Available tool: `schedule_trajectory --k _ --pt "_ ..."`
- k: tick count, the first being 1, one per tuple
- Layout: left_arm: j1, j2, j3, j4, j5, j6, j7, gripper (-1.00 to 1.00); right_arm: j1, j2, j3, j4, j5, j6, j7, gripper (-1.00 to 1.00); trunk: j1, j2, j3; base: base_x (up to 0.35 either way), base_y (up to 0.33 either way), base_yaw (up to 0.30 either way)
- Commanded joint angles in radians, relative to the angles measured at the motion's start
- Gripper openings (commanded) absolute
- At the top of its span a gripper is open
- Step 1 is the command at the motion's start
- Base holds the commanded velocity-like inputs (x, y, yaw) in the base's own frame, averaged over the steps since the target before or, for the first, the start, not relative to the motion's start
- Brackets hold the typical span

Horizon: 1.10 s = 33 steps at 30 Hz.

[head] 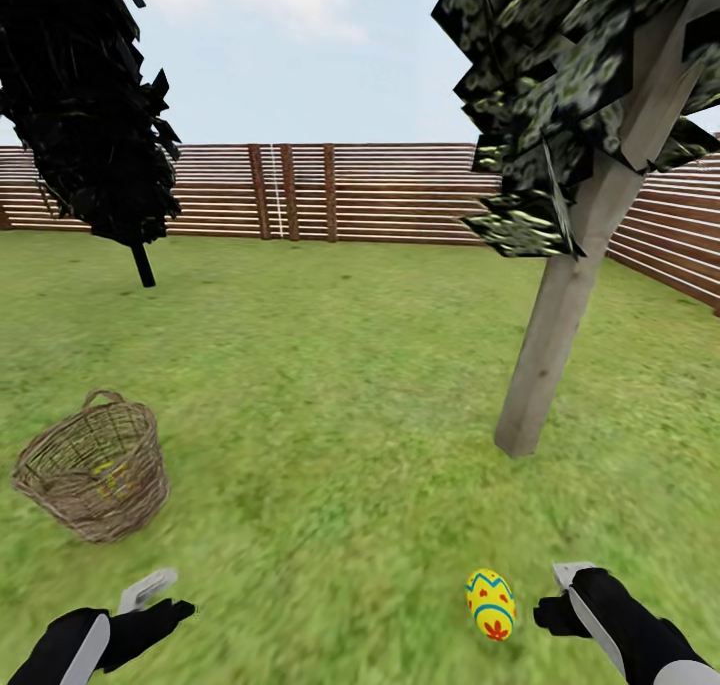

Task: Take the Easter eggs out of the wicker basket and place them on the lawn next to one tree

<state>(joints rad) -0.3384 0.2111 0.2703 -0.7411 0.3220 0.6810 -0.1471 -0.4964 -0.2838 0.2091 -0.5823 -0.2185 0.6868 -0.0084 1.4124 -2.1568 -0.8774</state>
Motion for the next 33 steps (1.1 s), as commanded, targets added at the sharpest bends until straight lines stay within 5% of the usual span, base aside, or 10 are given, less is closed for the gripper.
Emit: schedule_trajectory --k 1,33 --pt "-0.001 0.000 0.003 0.000 -0.001 0.005 -0.005 1.00 -0.001 -0.002 0.006 -0.002 -0.004 0.005 -0.001 1.00 -0.004 0.007 0.002 0.000 0.350 0.000" --pt "-0.001 -0.001 0.001 0.000 -0.001 0.005 -0.005 1.00 -0.001 -0.002 0.006 -0.002 -0.004 0.005 -0.001 1.00 -0.127 0.231 0.103 0.000 0.350 0.000"
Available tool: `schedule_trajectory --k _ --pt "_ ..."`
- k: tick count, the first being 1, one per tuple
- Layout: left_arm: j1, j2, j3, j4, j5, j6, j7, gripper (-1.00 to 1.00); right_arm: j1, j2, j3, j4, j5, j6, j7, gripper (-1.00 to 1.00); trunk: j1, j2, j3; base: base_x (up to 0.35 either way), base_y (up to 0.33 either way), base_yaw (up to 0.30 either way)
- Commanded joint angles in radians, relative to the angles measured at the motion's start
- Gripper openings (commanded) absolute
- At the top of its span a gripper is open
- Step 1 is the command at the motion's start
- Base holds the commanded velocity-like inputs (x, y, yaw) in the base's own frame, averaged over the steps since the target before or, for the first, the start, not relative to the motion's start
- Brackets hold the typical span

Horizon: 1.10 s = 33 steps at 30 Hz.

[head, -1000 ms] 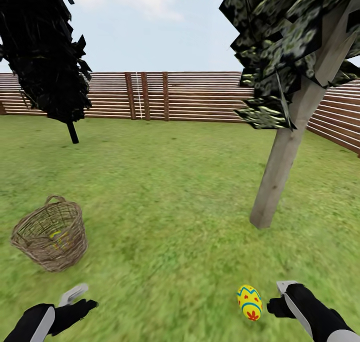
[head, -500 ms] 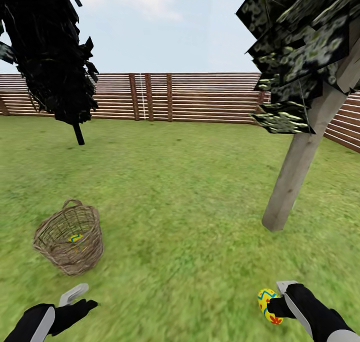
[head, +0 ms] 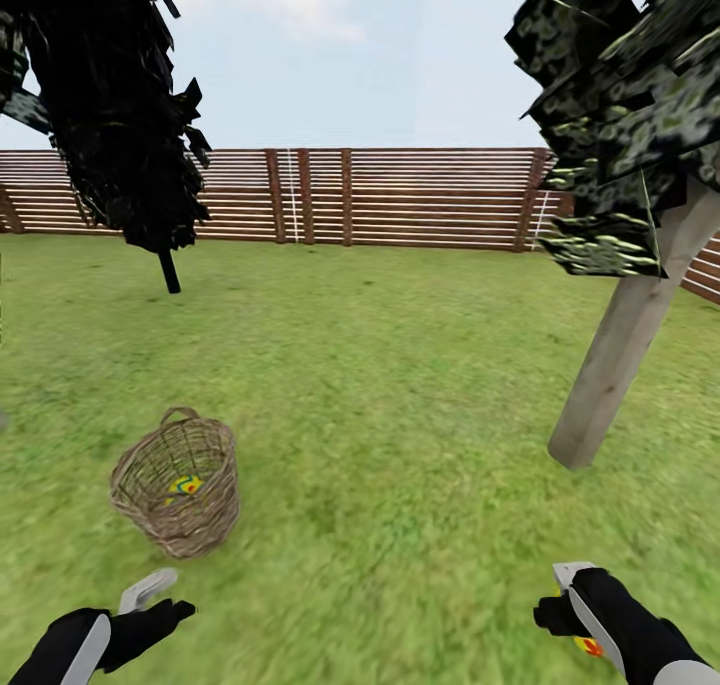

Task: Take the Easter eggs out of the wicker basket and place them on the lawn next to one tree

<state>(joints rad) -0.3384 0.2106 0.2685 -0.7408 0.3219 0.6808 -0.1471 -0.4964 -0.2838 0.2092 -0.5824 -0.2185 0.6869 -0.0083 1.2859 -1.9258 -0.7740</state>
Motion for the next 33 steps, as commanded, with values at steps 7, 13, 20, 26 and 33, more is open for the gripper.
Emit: schedule_trajectory --k 7,13,20,26,33 --pt "-0.001 0.000 0.003 0.000 -0.001 0.005 -0.005 1.00 -0.001 -0.001 0.006 -0.002 -0.004 0.005 -0.001 1.00 -0.027 0.049 0.021 0.000 0.350 0.000" --pt "-0.001 0.000 0.003 0.000 -0.001 0.005 -0.005 1.00 -0.001 -0.001 0.007 -0.001 -0.004 0.005 -0.002 1.00 -0.050 0.091 0.040 0.000 0.350 0.000" --pt "-0.001 -0.009 0.002 0.002 -0.006 0.005 0.004 1.00 -0.001 0.000 0.007 -0.001 -0.004 0.005 -0.002 1.00 -0.077 0.140 0.062 0.139 0.222 0.000" --pt "-0.001 -0.015 0.001 0.002 -0.009 0.005 0.006 1.00 -0.001 0.000 0.006 -0.001 -0.004 0.005 -0.002 1.00 -0.085 0.154 0.068 0.257 -0.152 0.000" --pt "-0.001 -0.022 0.001 0.003 -0.009 0.005 0.006 1.00 -0.001 0.000 0.006 -0.001 -0.004 0.005 -0.002 1.00 -0.092 0.168 0.074 0.310 -0.081 0.000"
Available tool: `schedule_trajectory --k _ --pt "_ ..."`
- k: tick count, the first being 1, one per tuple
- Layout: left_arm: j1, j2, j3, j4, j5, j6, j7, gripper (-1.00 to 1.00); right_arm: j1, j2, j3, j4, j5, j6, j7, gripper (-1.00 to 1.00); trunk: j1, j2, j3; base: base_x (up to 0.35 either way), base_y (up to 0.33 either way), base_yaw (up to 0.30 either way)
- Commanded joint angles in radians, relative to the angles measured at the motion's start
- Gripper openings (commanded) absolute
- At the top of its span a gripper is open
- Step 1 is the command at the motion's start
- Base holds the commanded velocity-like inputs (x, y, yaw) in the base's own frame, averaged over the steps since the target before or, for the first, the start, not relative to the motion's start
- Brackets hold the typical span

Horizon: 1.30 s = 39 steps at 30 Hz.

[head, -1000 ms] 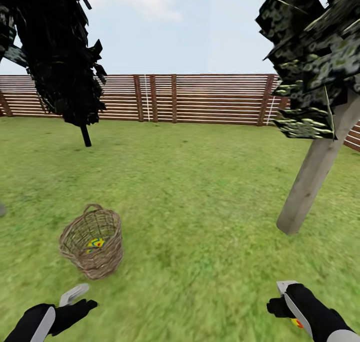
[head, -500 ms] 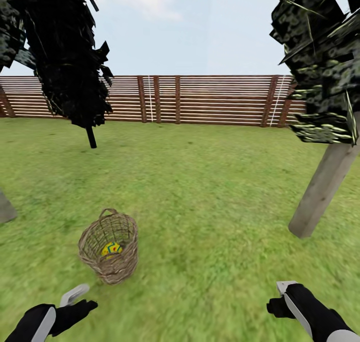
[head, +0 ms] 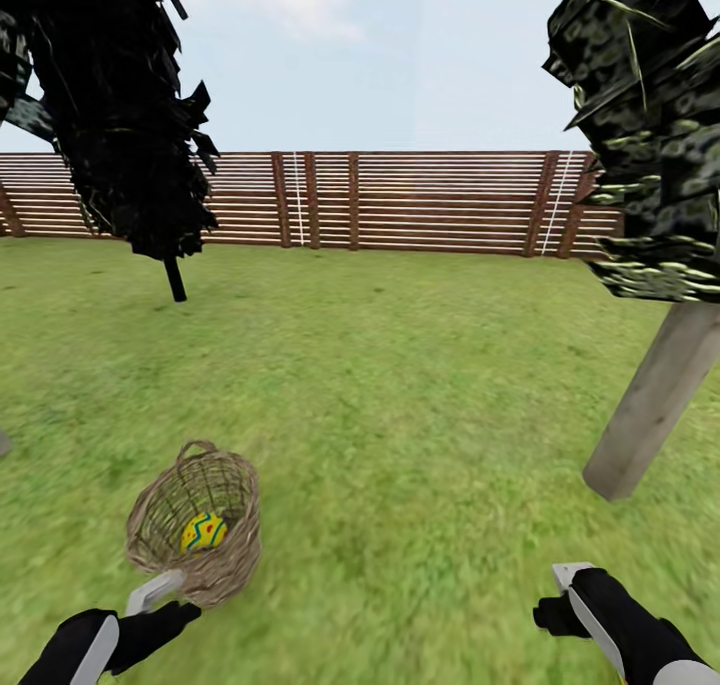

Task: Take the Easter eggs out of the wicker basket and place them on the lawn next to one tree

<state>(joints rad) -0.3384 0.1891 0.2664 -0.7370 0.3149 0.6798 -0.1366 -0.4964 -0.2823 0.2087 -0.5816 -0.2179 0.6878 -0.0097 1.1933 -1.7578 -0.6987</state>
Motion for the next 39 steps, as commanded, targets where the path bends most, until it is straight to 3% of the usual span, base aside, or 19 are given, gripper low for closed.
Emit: schedule_trajectory --k 1,6,30,39 --pt "-0.001 -0.003 0.004 -0.001 -0.001 0.006 -0.005 1.00 -0.001 -0.001 0.006 -0.001 -0.005 0.004 -0.001 1.00 -0.003 0.007 0.002 0.323 -0.008 0.000" --pt "-0.001 -0.006 0.004 -0.001 0.001 0.006 -0.005 1.00 -0.001 -0.001 0.007 -0.001 -0.005 0.005 -0.001 1.00 -0.023 0.042 0.018 0.275 -0.001 0.000" --pt "-0.001 -0.008 0.004 -0.001 0.000 0.004 -0.006 1.00 -0.001 -0.001 0.006 -0.001 -0.005 0.006 -0.001 1.00 -0.023 0.042 0.018 0.268 0.088 0.000" --pt "-0.001 -0.024 0.004 -0.002 -0.002 0.004 -0.006 1.00 -0.001 -0.001 0.007 -0.001 -0.005 0.006 -0.001 1.00 -0.023 0.042 0.018 0.042 0.005 0.000"
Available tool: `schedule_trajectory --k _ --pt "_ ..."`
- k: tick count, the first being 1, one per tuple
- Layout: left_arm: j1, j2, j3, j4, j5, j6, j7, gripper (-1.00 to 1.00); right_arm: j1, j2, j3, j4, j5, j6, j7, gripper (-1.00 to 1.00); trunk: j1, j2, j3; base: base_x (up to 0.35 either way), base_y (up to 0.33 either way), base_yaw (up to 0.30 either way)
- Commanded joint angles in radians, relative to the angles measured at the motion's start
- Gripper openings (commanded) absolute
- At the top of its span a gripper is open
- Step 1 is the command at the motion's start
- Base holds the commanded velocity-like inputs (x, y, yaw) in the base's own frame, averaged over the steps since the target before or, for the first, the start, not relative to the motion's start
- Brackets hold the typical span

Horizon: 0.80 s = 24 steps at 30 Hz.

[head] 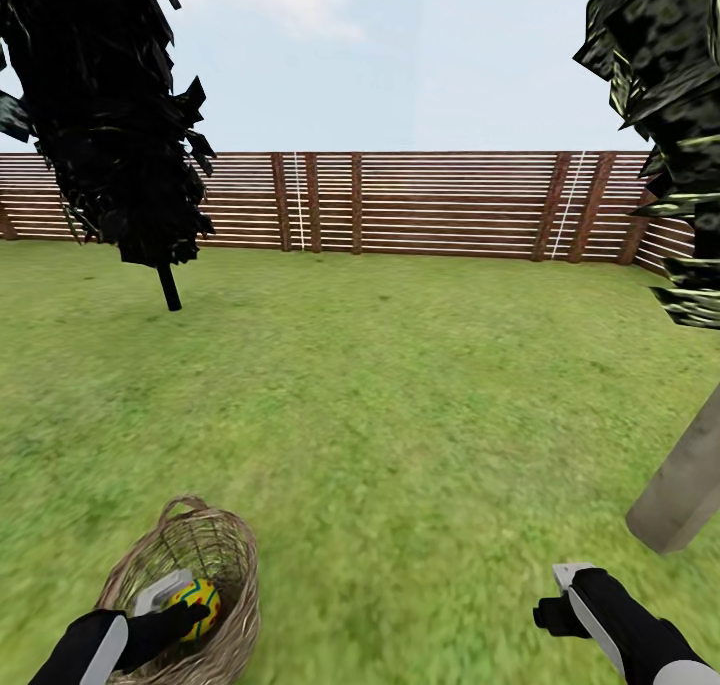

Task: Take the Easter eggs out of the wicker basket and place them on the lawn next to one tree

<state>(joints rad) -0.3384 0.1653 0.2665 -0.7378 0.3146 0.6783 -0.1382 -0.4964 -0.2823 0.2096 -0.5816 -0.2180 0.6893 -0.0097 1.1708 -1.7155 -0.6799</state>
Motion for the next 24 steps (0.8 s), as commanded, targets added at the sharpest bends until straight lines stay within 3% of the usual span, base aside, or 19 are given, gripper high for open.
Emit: schedule_trajectory --k 1,4,13,24 --pt "-0.001 -0.002 0.004 -0.001 -0.001 0.006 -0.005 1.00 -0.001 -0.001 0.006 -0.001 -0.004 0.004 -0.001 1.00 0.000 -0.001 -0.001 0.002 0.000 0.000" --pt "-0.001 -0.003 0.005 -0.001 -0.001 0.006 -0.006 1.00 -0.001 -0.001 0.007 0.005 -0.004 0.004 -0.001 1.00 0.000 -0.001 -0.001 -0.009 0.000 0.000" --pt "-0.001 -0.005 0.004 -0.001 -0.002 0.006 -0.007 1.00 -0.001 -0.001 0.008 0.014 -0.004 0.003 -0.001 1.00 0.000 -0.001 -0.001 0.269 0.000 0.000" --pt "-0.001 -0.005 0.004 -0.002 0.004 0.006 -0.007 1.00 -0.001 0.000 0.008 0.014 -0.003 0.003 -0.001 1.00 0.000 -0.001 -0.001 0.024 0.000 0.000"
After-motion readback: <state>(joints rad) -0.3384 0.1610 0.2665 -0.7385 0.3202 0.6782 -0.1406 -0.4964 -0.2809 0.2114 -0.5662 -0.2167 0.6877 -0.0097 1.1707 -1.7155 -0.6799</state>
